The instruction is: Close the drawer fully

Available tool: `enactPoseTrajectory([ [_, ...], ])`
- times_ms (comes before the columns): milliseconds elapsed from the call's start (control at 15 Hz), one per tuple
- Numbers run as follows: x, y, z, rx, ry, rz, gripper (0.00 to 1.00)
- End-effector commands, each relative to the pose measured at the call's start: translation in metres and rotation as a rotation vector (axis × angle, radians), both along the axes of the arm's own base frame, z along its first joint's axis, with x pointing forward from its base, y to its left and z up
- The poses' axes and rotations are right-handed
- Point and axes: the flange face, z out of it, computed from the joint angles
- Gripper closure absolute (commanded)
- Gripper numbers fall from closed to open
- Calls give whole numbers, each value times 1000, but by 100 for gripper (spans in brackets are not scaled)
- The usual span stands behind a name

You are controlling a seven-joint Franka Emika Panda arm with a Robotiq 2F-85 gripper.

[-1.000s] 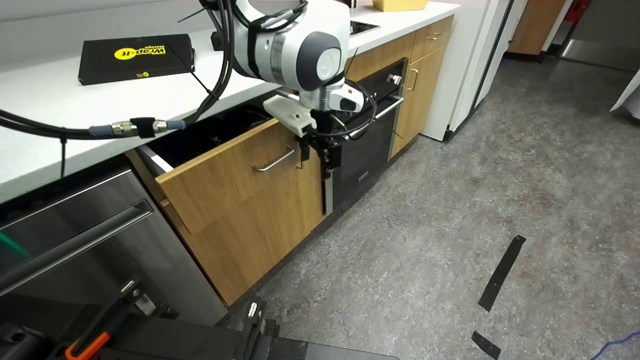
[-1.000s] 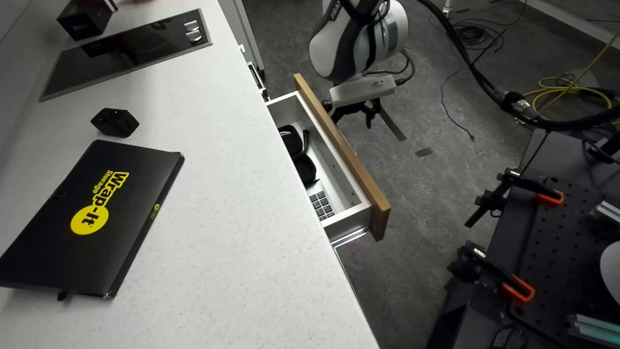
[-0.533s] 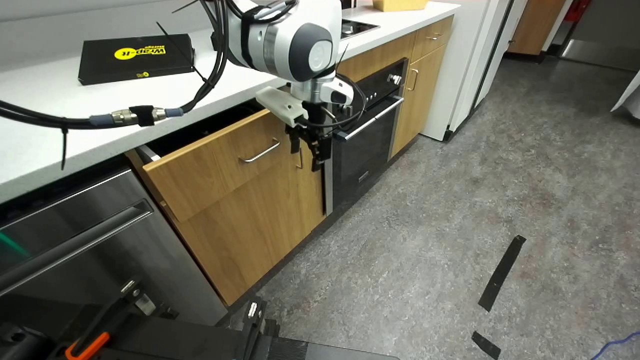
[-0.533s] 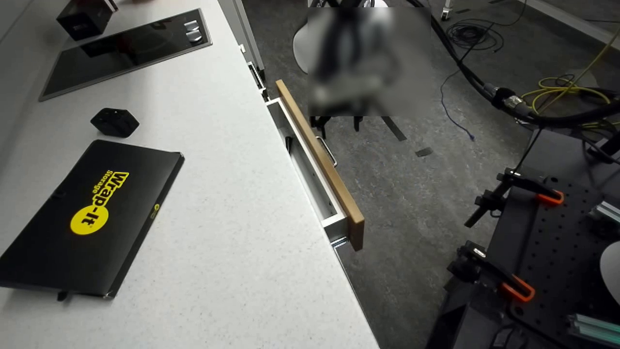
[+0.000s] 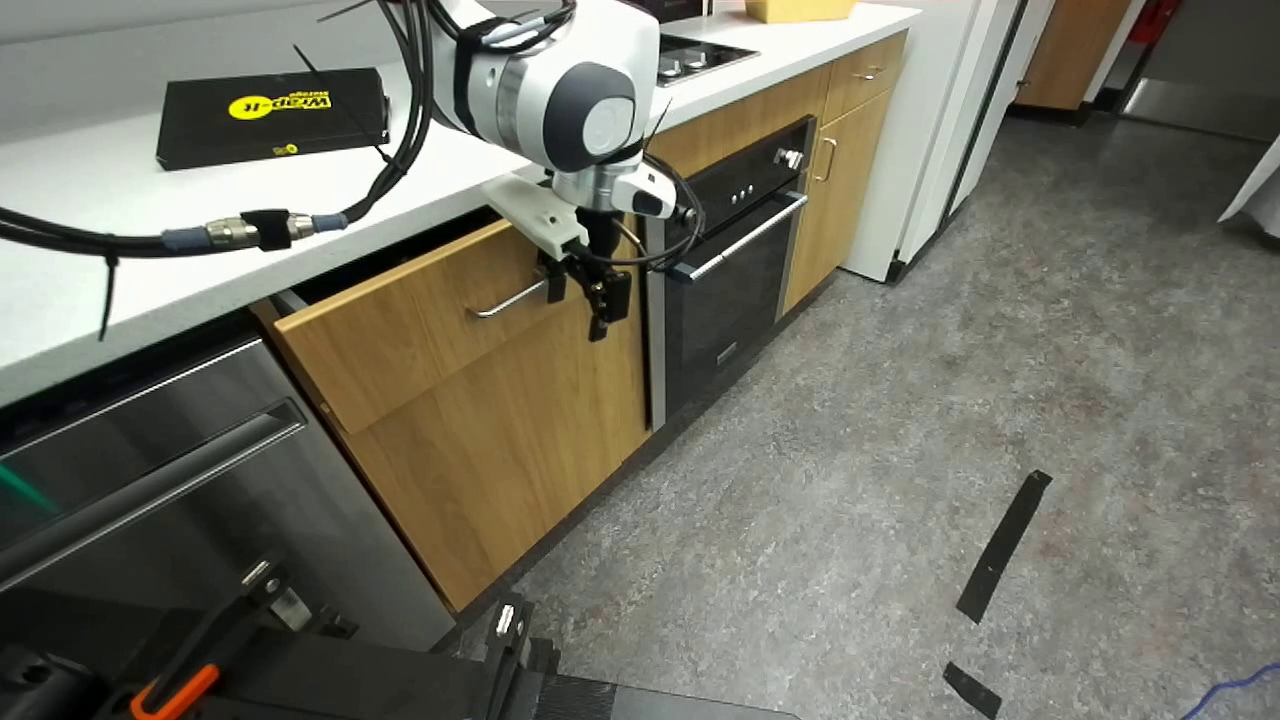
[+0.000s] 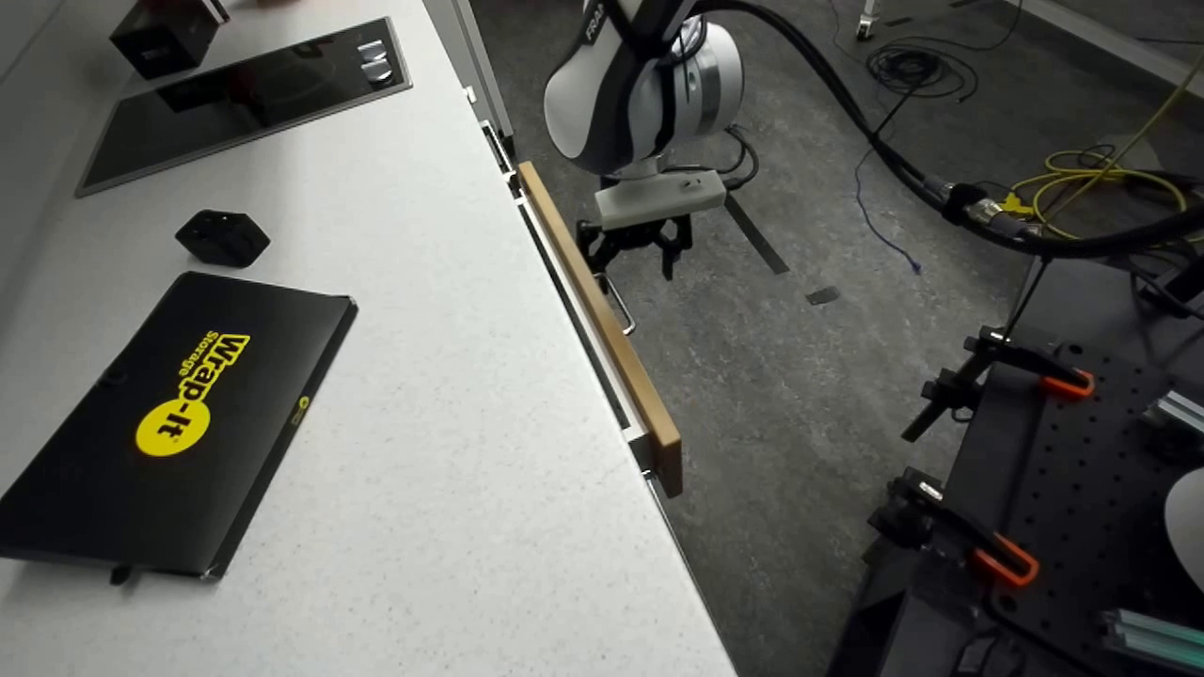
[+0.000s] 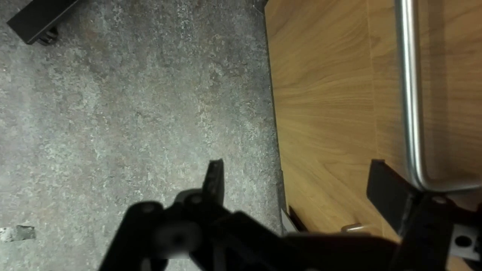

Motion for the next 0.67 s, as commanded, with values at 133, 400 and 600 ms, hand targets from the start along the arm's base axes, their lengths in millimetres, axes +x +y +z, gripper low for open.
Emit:
enactPoseTrajectory([
  [133,21,64,-6,69,-96,80,0],
  [400,25,49,-3,25,-107,56,0],
  [600,25,49,-3,25,-105,57,0],
])
